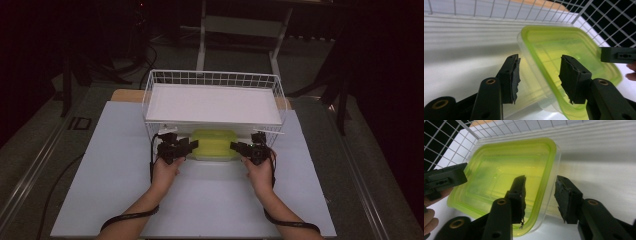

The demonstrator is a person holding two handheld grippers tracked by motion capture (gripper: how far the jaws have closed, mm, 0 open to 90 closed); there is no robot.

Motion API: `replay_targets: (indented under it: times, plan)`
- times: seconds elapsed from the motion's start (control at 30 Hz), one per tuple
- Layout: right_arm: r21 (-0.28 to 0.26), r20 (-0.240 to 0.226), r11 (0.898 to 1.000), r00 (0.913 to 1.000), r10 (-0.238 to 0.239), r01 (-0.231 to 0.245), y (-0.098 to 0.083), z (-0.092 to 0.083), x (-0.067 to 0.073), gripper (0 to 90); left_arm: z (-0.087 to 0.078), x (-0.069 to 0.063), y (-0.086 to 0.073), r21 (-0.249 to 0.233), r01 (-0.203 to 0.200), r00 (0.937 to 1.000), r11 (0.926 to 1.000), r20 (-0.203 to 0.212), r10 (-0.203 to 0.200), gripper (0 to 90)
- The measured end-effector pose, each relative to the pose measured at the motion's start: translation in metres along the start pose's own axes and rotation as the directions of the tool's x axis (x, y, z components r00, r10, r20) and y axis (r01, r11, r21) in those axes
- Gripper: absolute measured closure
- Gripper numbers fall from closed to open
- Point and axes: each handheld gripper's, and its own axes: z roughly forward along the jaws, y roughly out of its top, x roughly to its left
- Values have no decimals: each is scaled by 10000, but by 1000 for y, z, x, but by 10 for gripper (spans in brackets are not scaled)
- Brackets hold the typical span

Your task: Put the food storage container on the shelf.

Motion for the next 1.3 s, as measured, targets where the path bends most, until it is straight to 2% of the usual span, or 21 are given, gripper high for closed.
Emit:
replay_targets:
  times: [0.07, 0.1, 0.13, 0.17, 0.27, 0.3, 0.33, 0.37, 0.4, 0.43, 0.53, 0.57, 0.6, 0.67, 0.77, 0.8, 0.9, 0.93, 1.07, 1.13, 1.3]
  plan:
    - [-33, 56, 9999, 9999, -105, 105, 0, -2, 1, 573, -2, -1, 0, 7, -67, 10000, 10000, 21, 67, 483]
    - [-31, 27, 9998, 9998, -201, 201, -1, -6, 3, 540, -6, -2, -1, -8, -291, 9995, 9996, 156, 291, 472]
    - [-31, 27, 9998, 9998, -201, 201, -1, -6, 3, 540, -6, -2, -1, -8, -291, 9995, 9996, 156, 291, 465]
    - [-135, 49, 9990, 9991, -423, 424, -2, -12, 5, 524, -8, -3, -1, -46, -459, 9989, 9989, 132, 460, 430]
    - [-188, -9, 9977, 9979, -652, 652, -3, -18, 8, 524, -16, -8, -4, -105, -465, 9981, 9989, 404, 469, 390]
    - [-248, -66, 9962, 9965, -838, 836, -5, -24, 13, 521, -20, -10, -5, -125, -641, 9964, 9979, 549, 647, 346]
    - [-248, -66, 9962, 9965, -838, 836, -5, -24, 13, 521, -24, -10, -5, -197, -859, 9932, 9961, 776, 872, 346]
    - [-271, -194, 9941, 9942, -1057, 1052, -7, -30, 19, 520, -32, -13, -7, -334, -1139, 9885, 9929, 965, 1166, 332]
    - [-304, -244, 9929, 9930, -1158, 1150, -9, -33, 22, 519, -32, -13, -7, -334, -1139, 9885, 9929, 965, 1166, 315]
    - [-309, -304, 9920, 9919, -1236, 1226, -11, -36, 25, 521, -39, -17, -10, -405, -1389, 9818, 9895, 1250, 1429, 271]
    - [-143, -590, 9890, 9872, -1481, 1475, -21, -40, 35, 540, -44, -20, -16, -370, -1511, 9756, 9878, 1555, 1550, 212]
    - [-72, -612, 9879, 9860, -1548, 1547, -24, -41, 38, 565, -48, -23, -23, -506, -1708, 9680, 9840, 1778, 1772, 164]
    - [28, -637, 9862, 9842, -1652, 1657, -28, -41, 41, 579, -48, -23, -23, -506, -1708, 9680, 9840, 1778, 1772, 151]
    - [121, -688, 9835, 9814, -1791, 1803, -35, -42, 46, 637, -56, -25, -32, -653, -1795, 9623, 9816, 1957, 1890, 134]
    - [234, -669, 9796, 9780, -1978, 1997, -41, -40, 51, 692, -61, -25, -37, -659, -1680, 9619, 9836, 2073, 1782, 79]
    - [334, -652, 9791, 9780, -1983, 2007, -45, -37, 54, 789, -66, -25, -40, -644, -1693, 9616, 9835, 2081, 1792, 79]
    - [526, -628, 9757, 9759, -2091, 2125, -50, -29, 56, 885, -72, -25, -44, -752, -1863, 9617, 9796, 1900, 1975, 11]
    - [602, -620, 9761, 9767, -2053, 2090, -51, -25, 57, 897, -77, -25, -48, -913, -2041, 9613, 9747, 1693, 2172, 11]
    - [834, -580, 9773, 9800, -1903, 1948, -54, -10, 58, 899, -80, -20, -56, -961, -2026, 9666, 9745, 1397, 2147, 10]
    - [925, -541, 9732, 9770, -2062, 2105, -56, 0, 60, 900, -79, -19, -59, -979, -2163, 9660, 9714, 1231, 2275, 10]
    - [831, -353, 9663, 9697, -2416, 2438, -55, 15, 67, 900, -80, -19, -61, -1175, -2164, 9685, 9692, 995, 2283, 2]
